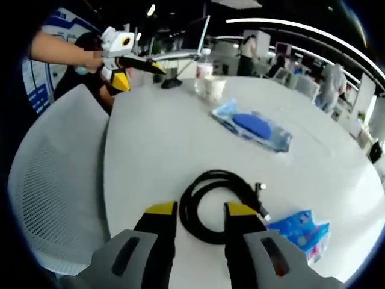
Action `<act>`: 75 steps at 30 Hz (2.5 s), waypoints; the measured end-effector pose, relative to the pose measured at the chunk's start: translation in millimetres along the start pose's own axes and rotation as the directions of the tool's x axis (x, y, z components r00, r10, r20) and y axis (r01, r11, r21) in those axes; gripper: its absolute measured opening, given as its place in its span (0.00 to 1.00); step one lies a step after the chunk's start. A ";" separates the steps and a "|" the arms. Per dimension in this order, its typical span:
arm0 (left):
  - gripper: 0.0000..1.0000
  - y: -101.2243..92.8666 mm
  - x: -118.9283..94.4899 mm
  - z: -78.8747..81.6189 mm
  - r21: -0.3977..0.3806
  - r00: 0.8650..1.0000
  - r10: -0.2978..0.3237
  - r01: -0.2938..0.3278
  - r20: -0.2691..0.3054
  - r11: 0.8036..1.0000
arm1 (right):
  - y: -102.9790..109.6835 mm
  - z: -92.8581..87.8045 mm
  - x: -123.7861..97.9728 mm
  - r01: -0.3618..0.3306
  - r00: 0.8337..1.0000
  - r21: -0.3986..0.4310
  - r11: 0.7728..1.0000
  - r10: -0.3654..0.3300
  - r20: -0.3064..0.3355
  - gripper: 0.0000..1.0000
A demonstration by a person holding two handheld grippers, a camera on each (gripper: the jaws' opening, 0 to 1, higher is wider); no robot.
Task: Arrange the tabletop items into an orderly group along one side of the table until the central work area is clear of visible clutter.
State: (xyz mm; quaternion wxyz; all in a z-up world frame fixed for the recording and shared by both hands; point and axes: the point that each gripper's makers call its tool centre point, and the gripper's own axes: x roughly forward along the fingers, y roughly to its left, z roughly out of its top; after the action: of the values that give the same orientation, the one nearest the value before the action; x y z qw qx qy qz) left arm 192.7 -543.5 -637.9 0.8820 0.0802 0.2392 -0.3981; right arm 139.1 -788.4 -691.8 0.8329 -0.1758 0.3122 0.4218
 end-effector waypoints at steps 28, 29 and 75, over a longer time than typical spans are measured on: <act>0.85 3.4 30.6 8.4 -0.005 1.000 0.002 -0.002 -0.012 1.000 | -56.0 53.0 -3.2 0.113 0.988 0.026 0.993 -0.116 0.100 0.38; 0.85 3.8 31.5 8.5 -0.006 1.000 0.003 -0.003 -0.012 1.000 | -57.9 53.6 -2.3 0.115 0.988 0.028 0.993 -0.117 0.099 0.38; 0.39 25.7 71.3 3.4 0.064 0.996 0.056 -0.051 -0.076 0.997 | -109.8 63.9 37.0 0.180 0.977 0.127 0.975 -0.192 0.093 0.26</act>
State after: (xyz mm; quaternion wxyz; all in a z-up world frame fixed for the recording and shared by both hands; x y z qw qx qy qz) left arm 253.5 -574.7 -670.8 0.8794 0.1291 0.2587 -0.3782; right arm 268.7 -794.9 -665.8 0.8928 -0.1323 0.2748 0.3313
